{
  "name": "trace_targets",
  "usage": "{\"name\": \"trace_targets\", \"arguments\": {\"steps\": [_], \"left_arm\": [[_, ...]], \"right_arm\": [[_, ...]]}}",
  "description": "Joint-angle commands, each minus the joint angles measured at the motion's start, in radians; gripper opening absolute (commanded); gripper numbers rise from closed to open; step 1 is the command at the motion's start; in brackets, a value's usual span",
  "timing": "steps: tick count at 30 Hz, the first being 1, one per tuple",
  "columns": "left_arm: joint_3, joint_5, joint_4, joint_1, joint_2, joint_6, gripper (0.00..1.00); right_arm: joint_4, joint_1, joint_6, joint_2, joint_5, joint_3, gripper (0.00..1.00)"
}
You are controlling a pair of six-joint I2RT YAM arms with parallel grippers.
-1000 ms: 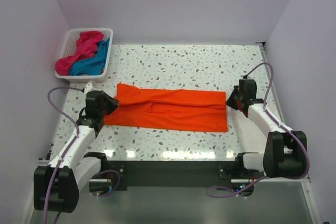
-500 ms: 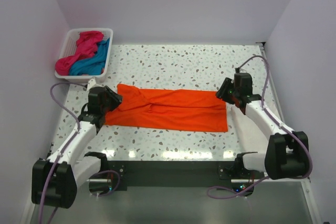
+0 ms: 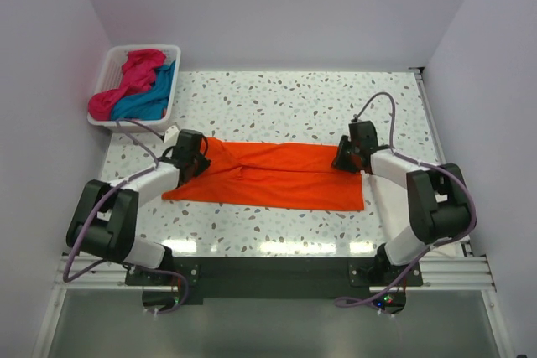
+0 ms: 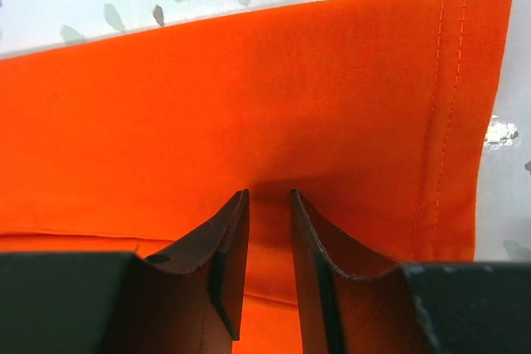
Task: Fold and stack the t-shirts
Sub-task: Fold the tshirt
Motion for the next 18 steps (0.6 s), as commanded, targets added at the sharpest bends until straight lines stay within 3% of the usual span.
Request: {"name": "trace_targets", "arguments": {"steps": [1,4,7,9,10,15,16,18], "left_arm": [[0.061,-0.068,0.005,0.000,0.079,-0.056,0.22],[0.137,-0.065,-0.009,0.000,0.202,-0.053,0.21],[0.268,-0.057,-0.043,0.000,0.351,-0.025,0.20],[0.440,-0.048,-0.087,-0.002,0.463,0.020,0.19],[0.441,-0.037,-0.087,0.000,0.500,0.041,0.19],[0.844,0.086,-0.130,-0.006,0.788,0.226,0.21],[0.901,0.172,-0.108,-0.009,0.826,0.316,0.23],[1.115,0.256,-0.121,-0.020,0.956,0.386,0.35]], "right_arm": [[0.056,-0.001,0.035,-0.027,0.019,-0.065,0.30],[0.072,0.006,0.070,-0.077,-0.011,-0.130,0.29],[0.089,0.037,0.110,-0.146,-0.035,-0.196,0.29],[0.105,0.066,0.163,-0.212,-0.052,-0.247,0.27],[0.112,0.084,0.164,-0.241,-0.052,-0.268,0.27],[0.235,0.323,0.407,-0.377,-0.009,-0.430,0.27],[0.282,0.377,0.444,-0.380,0.014,-0.435,0.27],[0.324,0.541,0.530,-0.346,0.094,-0.408,0.27]]}}
